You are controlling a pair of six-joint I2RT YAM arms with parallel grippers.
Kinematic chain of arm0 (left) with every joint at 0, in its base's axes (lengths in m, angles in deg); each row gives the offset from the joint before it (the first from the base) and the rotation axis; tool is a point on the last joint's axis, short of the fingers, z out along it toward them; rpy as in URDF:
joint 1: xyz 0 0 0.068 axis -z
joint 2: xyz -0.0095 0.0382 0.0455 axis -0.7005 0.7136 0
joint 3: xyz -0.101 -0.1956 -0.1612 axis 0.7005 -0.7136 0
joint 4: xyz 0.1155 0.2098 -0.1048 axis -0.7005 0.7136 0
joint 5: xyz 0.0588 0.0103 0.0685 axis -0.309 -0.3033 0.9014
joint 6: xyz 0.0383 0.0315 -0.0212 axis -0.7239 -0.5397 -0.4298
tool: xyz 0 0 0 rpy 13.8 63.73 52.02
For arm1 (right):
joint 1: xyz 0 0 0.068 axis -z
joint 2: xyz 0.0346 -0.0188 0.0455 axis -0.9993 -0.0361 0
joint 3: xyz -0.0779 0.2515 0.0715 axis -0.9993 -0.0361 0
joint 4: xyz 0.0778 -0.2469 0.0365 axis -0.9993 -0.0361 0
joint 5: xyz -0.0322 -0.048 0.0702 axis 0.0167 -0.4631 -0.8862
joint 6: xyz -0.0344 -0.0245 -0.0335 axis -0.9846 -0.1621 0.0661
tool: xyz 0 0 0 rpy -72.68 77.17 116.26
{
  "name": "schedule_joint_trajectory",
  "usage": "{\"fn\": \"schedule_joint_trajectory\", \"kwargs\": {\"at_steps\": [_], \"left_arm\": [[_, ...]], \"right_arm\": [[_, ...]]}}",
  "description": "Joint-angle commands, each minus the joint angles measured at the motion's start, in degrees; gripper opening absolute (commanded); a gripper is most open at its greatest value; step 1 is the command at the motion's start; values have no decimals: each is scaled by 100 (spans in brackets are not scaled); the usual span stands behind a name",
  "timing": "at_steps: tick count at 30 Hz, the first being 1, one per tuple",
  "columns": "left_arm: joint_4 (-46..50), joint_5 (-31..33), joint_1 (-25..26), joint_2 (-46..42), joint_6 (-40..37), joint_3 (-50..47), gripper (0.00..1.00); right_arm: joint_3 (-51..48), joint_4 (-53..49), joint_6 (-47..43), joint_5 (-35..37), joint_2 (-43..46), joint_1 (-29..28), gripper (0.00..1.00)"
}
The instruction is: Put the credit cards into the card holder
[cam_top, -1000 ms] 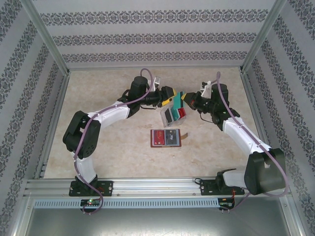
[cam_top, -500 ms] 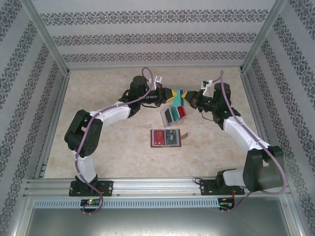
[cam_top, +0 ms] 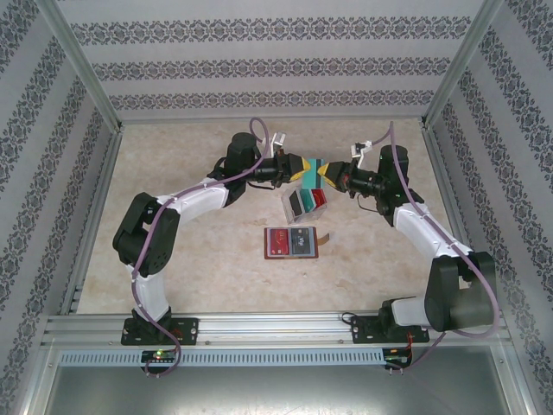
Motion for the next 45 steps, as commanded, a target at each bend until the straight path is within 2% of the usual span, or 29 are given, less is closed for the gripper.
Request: {"fn": "schedule_joint_trajectory", "kwargs": {"at_steps": [1, 2, 4, 7, 9, 12, 17, 33, 37, 41, 45], "left_arm": [[191, 119, 19, -137, -255, -164, 39], [476, 252, 10, -211, -415, -258, 40], [1058, 547, 12, -423, -765, -469, 48], [2088, 1206, 14, -818, -1272, -960, 51], [2875, 1825, 56, -1095, -1572, -1300, 53], [3468, 2314, 149, -1341, -1735, -1741, 53], [3545, 2434, 340, -1425, -1751, -2183, 54], [3537, 2504, 541, -855, -1742, -2270, 48], [3473, 2410, 538, -712, -1751, -2253, 46], [3462, 2392, 560, -629, -1767, -2252, 44], [3451, 2400, 561, -606, -1767, -2271, 42]], "right_arm": [[-217, -155, -372, -297, 98, -35, 0], [-294, -315, -494, -168, 180, -42, 0], [-462, -781, -784, 244, 373, -66, 0], [-754, -1763, -1549, 1286, 703, -340, 0], [-861, -2431, -2134, 2273, 877, -836, 0], [-1158, -2552, -2261, 3364, 955, -1557, 0], [-1557, -2415, -2265, 4332, 1047, -2103, 0], [-1658, -2117, -2167, 4300, 505, -2019, 0], [-1662, -2020, -2005, 4063, 360, -1960, 0], [-1727, -1740, -1712, 3711, 498, -1832, 0], [-1581, -1913, -1697, 3605, 768, -1802, 0]]}}
